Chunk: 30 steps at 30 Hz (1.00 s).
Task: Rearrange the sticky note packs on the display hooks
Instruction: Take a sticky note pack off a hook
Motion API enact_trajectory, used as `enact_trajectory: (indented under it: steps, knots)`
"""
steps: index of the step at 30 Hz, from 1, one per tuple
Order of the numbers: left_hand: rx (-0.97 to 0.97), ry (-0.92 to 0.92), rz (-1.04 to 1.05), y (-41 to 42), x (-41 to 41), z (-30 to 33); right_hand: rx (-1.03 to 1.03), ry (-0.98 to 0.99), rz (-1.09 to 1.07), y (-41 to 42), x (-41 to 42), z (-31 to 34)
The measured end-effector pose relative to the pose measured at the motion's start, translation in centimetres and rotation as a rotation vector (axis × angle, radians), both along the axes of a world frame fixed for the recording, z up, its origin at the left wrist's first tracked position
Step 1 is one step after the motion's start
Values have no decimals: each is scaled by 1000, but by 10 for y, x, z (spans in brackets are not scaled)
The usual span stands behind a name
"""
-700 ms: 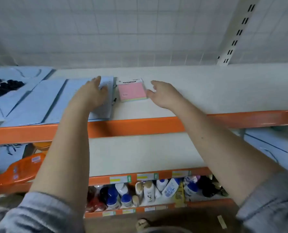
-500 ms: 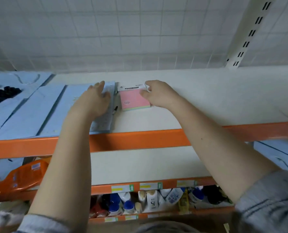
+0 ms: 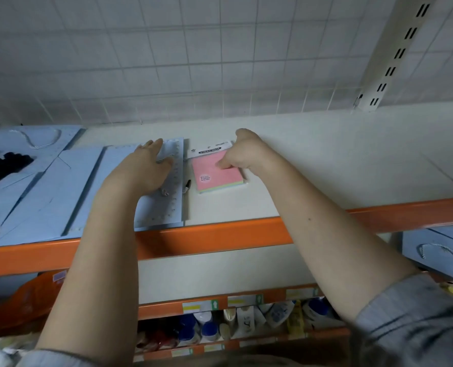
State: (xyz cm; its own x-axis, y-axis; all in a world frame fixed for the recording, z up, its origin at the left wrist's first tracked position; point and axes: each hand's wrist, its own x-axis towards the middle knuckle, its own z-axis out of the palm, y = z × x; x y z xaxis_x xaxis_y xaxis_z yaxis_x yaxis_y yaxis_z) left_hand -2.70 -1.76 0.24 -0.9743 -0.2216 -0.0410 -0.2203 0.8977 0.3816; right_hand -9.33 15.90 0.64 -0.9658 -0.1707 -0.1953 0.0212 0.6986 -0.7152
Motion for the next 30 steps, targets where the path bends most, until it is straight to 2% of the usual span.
enact_trajectory:
  steps: [3,5,8,11,15,22,30]
  knots:
    - [1,5,-7,-5,2,1,-54,-22,-40,2,5,4]
    - [5,9,-11,-7,2,1,-257,-54,-128,6,9,2]
    - [9,7,-33,-7,2,1,-718,-162,-239,12,15,-5]
    - [15,4,-72,-7,2,2,-891,-203,-339,17,20,-12]
    - [38,26,-130,-4,3,5,-945,-144,-458,24,32,-10]
    - [52,100,-290,11,10,10,-1004,73,-637,52,88,9]
    - [166,297,-581,66,52,1,-878,294,-1025,90,194,-3]
